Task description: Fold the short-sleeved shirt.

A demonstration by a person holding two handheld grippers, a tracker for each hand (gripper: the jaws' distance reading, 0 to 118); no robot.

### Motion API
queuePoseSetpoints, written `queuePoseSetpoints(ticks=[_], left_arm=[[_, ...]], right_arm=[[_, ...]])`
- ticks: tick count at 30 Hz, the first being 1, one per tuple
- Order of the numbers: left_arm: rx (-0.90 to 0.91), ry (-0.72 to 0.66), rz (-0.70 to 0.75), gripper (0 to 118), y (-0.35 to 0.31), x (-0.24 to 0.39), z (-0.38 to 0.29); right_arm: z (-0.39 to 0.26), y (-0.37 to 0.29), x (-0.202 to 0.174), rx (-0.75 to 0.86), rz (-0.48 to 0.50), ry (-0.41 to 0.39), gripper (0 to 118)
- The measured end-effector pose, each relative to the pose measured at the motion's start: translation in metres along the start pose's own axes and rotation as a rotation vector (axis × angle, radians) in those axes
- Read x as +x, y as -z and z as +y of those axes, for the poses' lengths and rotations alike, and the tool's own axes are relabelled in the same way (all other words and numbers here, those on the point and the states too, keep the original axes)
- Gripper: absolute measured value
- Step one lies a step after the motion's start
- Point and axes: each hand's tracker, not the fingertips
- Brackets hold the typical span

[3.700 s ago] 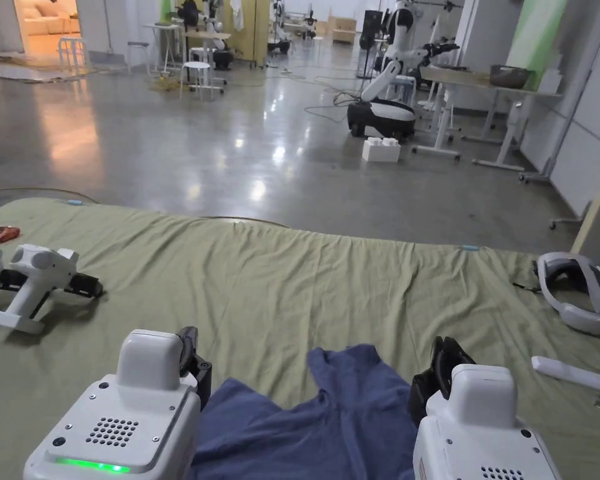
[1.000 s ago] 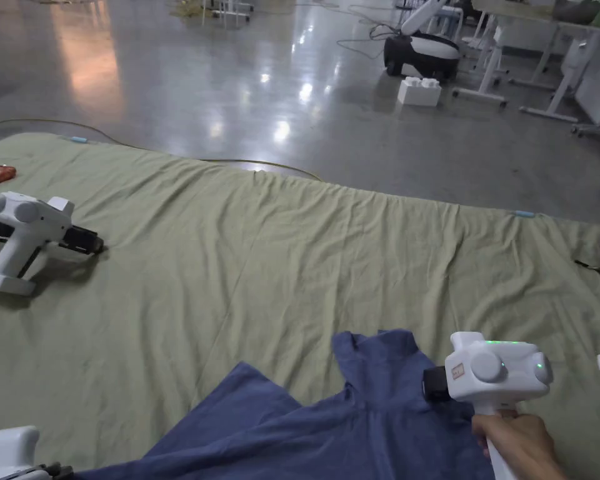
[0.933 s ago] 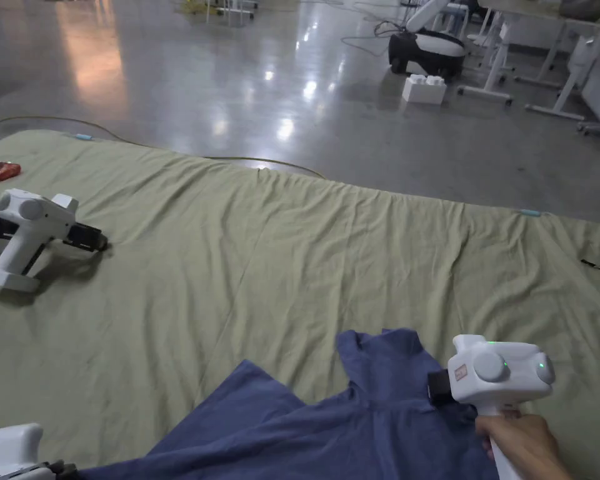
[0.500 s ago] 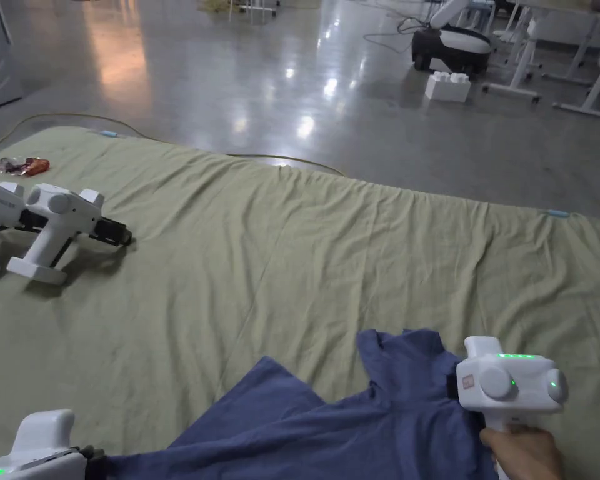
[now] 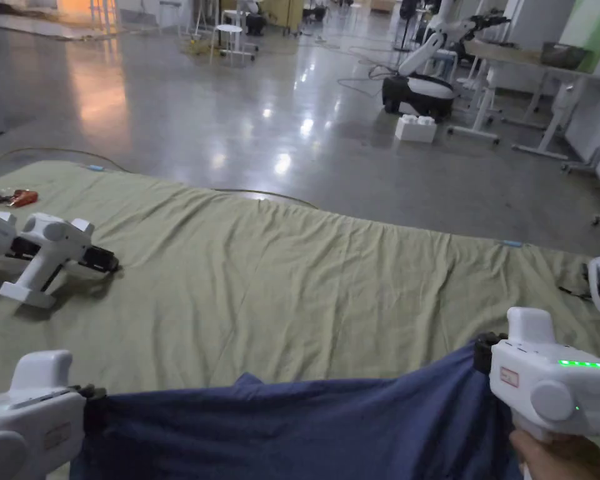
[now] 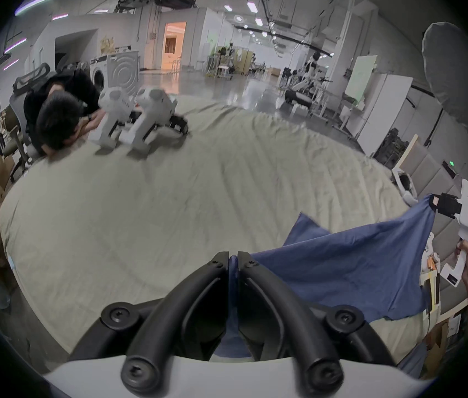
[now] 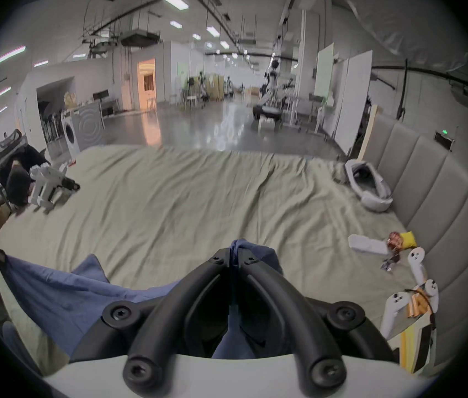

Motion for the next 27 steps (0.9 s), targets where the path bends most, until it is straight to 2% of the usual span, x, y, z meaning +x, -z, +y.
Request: queuePoseSetpoints(ticks=[13, 19, 27], left_arm=[[0.249, 0.098, -0.116, 8, -0.057, 0.06, 0.16], [0.313, 0.127, -0.134, 8, -0.07, 0.097, 0.246], [0.394, 0.148, -0.121, 8, -0.081, 0.136, 0.341]], right_arm=[[0.103, -0.132, 0.053, 0.269, -0.122, 0.023, 6], [0.161, -0.157, 0.066, 0.343, -0.174, 0.02, 6], [0.242, -0.154, 0.077, 0.417, -0.232, -0.002, 6]])
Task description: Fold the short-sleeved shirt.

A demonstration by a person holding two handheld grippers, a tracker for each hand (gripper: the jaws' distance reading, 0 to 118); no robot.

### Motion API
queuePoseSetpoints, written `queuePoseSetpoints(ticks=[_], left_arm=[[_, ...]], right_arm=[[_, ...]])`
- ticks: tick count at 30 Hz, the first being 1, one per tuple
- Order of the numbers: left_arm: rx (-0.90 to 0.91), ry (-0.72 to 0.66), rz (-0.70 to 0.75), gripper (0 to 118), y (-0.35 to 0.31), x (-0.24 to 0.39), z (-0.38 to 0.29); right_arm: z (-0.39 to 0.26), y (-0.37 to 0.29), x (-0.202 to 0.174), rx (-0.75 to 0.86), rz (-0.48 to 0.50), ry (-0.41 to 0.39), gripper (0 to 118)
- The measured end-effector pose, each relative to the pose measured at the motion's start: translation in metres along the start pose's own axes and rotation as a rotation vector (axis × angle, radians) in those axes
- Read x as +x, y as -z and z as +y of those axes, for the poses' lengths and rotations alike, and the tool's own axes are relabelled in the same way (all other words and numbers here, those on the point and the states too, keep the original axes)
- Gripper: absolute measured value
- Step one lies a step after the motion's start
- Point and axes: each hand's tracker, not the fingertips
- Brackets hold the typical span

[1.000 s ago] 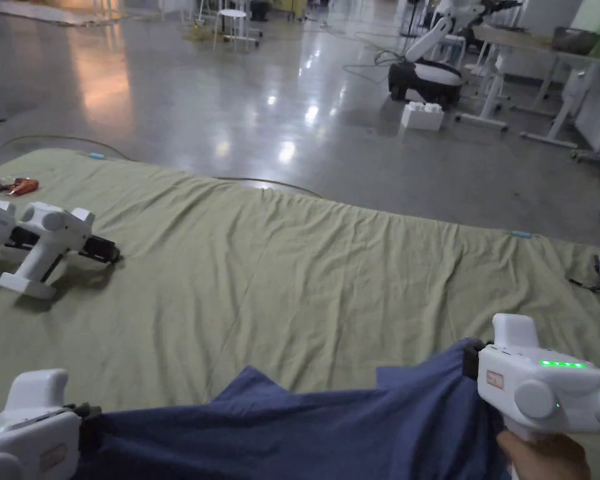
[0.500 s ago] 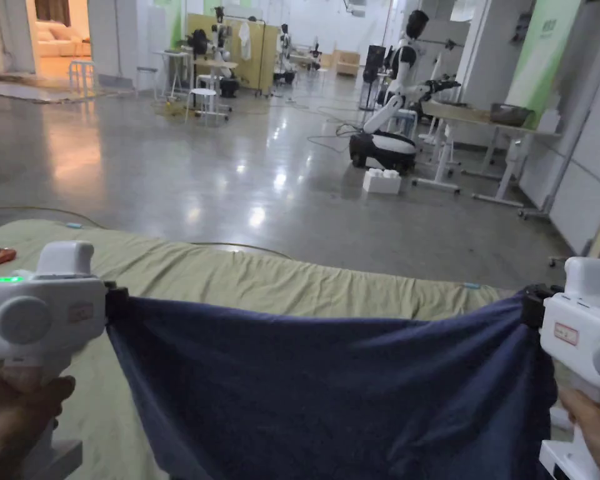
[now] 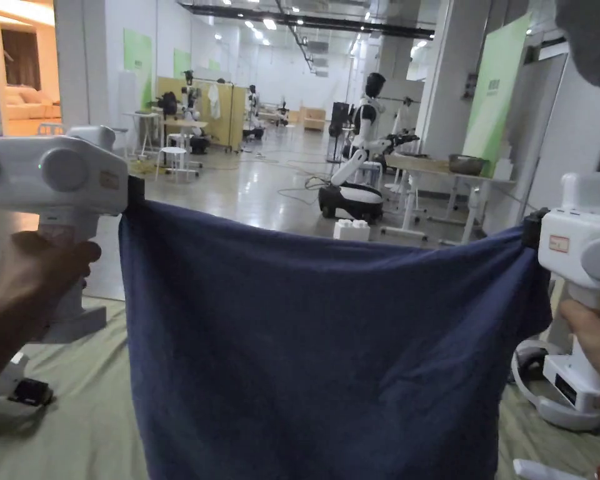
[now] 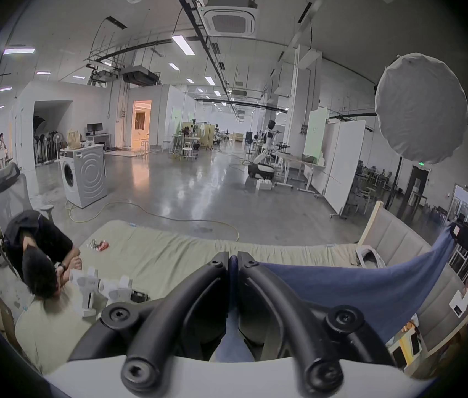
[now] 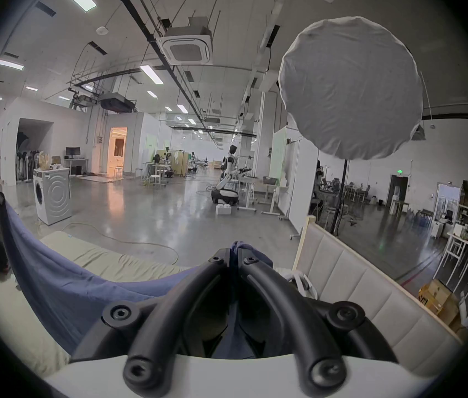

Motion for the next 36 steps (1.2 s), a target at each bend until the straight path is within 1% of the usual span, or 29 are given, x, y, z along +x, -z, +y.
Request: queuePoseSetpoints(ticks=[9, 12, 15, 20, 22, 25, 29, 33, 36], left_arm=[[0.079, 0.008, 0.04, 8, 0.026, 0.006, 0.071], [0.091, 0.028, 0.049, 8, 0.032, 0.009, 0.075], [0.093, 0.049, 0.061, 8, 0.038, 0.009, 0.061], [0.02, 0.039, 0.05, 8, 0.057, -0.001, 0.002], [-0.01, 0.028, 0.049, 8, 0.062, -0.006, -0.033], [-0.069, 0.023, 0.037, 8, 0.064, -0.013, -0.091], [-0.118, -0.01, 0.017, 8, 0.041, -0.024, -0.162], [-0.134, -0.085, -0.006, 8, 0.004, -0.038, -0.214], [-0.143, -0.101, -0.011, 8, -0.033, -0.045, -0.243]], right_arm=[[0.067, 0.037, -0.01, 0.07, -0.036, -0.032, 6], [0.069, 0.043, -0.013, 0.073, -0.041, -0.039, 6], [0.055, 0.045, -0.016, 0.068, -0.042, -0.039, 6], [0.001, 0.047, -0.02, -0.003, -0.032, -0.034, 6], [-0.03, 0.045, -0.021, -0.033, -0.022, -0.021, 6], [-0.076, 0.03, -0.027, -0.082, -0.012, -0.024, 6], [-0.132, -0.002, -0.031, -0.124, -0.004, -0.053, 6], [-0.172, -0.048, -0.033, -0.144, -0.005, -0.053, 6], [-0.194, -0.084, -0.032, -0.157, -0.005, -0.06, 6]])
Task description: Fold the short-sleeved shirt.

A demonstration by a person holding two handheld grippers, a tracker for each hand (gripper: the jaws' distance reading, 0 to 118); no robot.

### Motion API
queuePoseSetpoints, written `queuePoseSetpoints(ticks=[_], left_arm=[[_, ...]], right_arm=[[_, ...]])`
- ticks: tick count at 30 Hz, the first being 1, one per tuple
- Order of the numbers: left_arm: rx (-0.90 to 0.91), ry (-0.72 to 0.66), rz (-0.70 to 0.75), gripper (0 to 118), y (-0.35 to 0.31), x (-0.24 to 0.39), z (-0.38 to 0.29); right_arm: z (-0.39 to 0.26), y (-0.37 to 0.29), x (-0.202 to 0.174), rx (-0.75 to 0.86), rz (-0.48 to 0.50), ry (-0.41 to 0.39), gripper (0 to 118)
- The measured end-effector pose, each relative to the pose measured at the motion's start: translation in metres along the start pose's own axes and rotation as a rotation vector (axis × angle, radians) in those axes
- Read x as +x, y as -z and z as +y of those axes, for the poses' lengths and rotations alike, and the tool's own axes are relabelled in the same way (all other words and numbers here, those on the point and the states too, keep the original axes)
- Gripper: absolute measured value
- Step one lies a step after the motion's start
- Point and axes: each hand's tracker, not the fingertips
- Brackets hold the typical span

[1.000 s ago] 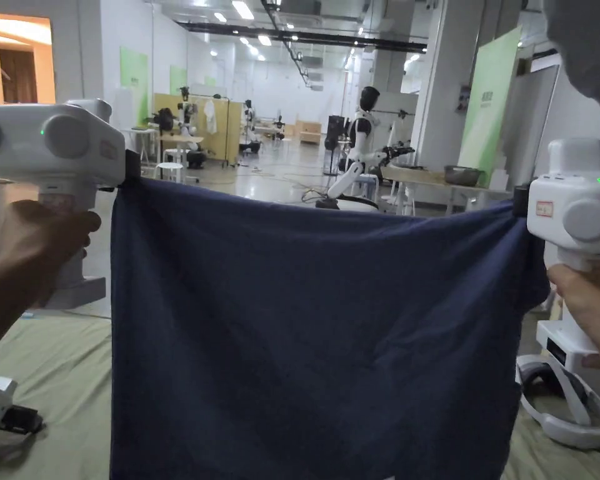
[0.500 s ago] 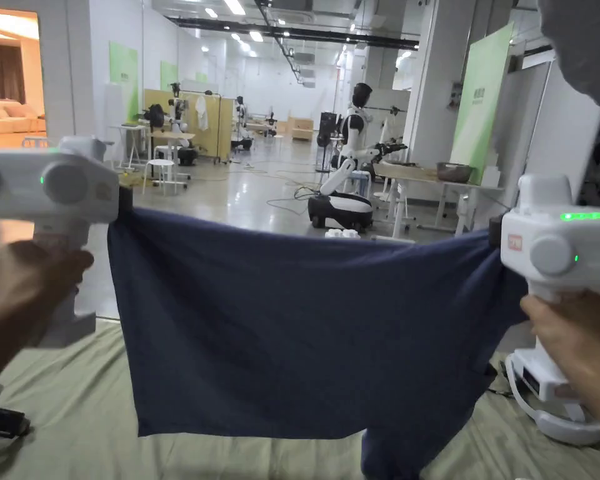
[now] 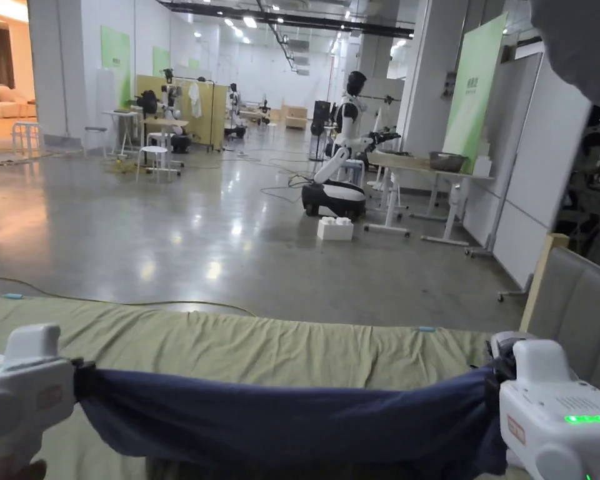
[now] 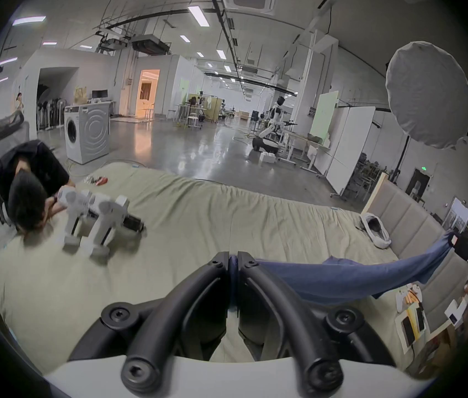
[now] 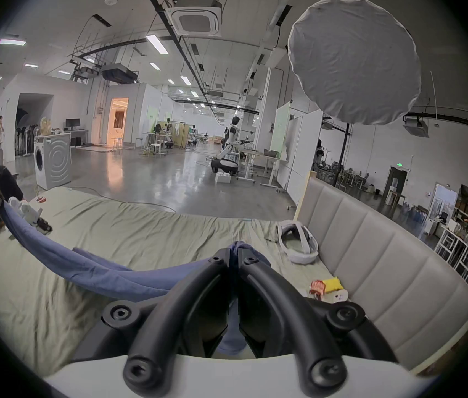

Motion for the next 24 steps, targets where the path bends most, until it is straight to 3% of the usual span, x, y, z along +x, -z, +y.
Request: queuePoseSetpoints(ticks=[5, 11, 24], left_arm=[[0.002, 0.006, -0.006, 8, -0.061, -0.008, -0.043], [-0.054, 0.026, 0.006, 8, -0.114, -0.018, -0.094], [-0.357, 0.03, 0.015, 8, -0.128, -0.034, -0.22]], right_arm=[[-0.033, -0.066, -0.002, -0.009, -0.003, 0.018, 6], [-0.071, -0.117, -0.003, -0.045, 0.001, -0.027, 6], [-0.199, -0.155, 0.001, -0.327, 0.004, -0.034, 6]])
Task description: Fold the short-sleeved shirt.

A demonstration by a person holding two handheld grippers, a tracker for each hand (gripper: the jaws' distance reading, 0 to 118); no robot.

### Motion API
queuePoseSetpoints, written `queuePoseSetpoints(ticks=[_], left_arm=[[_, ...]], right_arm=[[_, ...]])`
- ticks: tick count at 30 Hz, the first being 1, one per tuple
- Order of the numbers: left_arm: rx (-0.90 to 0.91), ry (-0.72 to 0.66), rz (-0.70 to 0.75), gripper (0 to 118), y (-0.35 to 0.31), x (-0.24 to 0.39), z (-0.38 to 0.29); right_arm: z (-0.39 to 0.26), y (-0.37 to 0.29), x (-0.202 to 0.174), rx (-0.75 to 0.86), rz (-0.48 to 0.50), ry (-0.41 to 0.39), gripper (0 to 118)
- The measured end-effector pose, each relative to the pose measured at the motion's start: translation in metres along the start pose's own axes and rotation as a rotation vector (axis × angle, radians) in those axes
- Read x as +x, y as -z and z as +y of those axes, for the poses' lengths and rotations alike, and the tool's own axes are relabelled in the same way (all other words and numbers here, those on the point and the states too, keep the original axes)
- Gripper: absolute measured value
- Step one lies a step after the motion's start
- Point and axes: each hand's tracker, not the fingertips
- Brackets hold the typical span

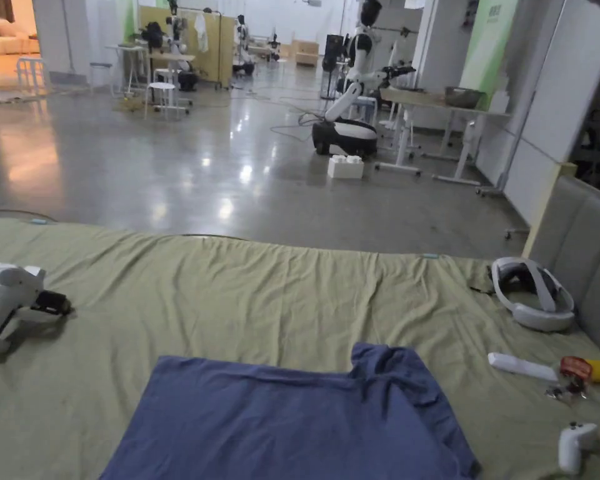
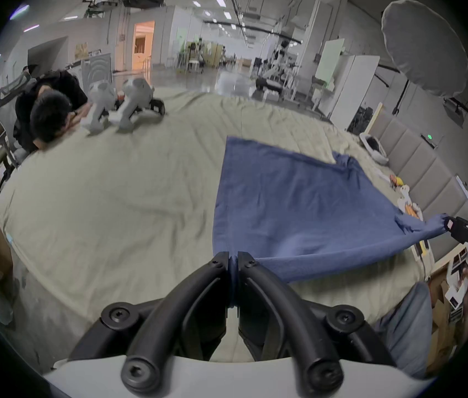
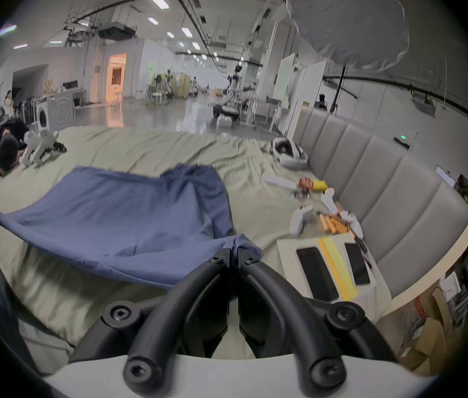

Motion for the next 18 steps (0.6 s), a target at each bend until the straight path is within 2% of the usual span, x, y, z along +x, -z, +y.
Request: queuePoseSetpoints(ticks=[4, 13, 17, 18], left_arm=[[-0.059, 0.03, 0.008, 8, 0.006, 0.003, -0.013], [-0.123, 0.049, 0.02, 8, 0.013, 0.005, -0.011], [-0.181, 0.046, 0.031, 8, 0.03, 0.006, -0.014], [-0.193, 0.048, 0.034, 9, 0.034, 0.006, -0.017]], right_arm=[[-0.026, 0.004, -0.003, -0.068, -0.022, -0.084, 6], [-0.04, 0.0, -0.017, -0.141, -0.051, -0.204, 6], [-0.052, 0.023, -0.02, -0.214, -0.027, -0.199, 8], [-0.054, 0.029, -0.021, -0.229, -0.021, -0.191, 13]])
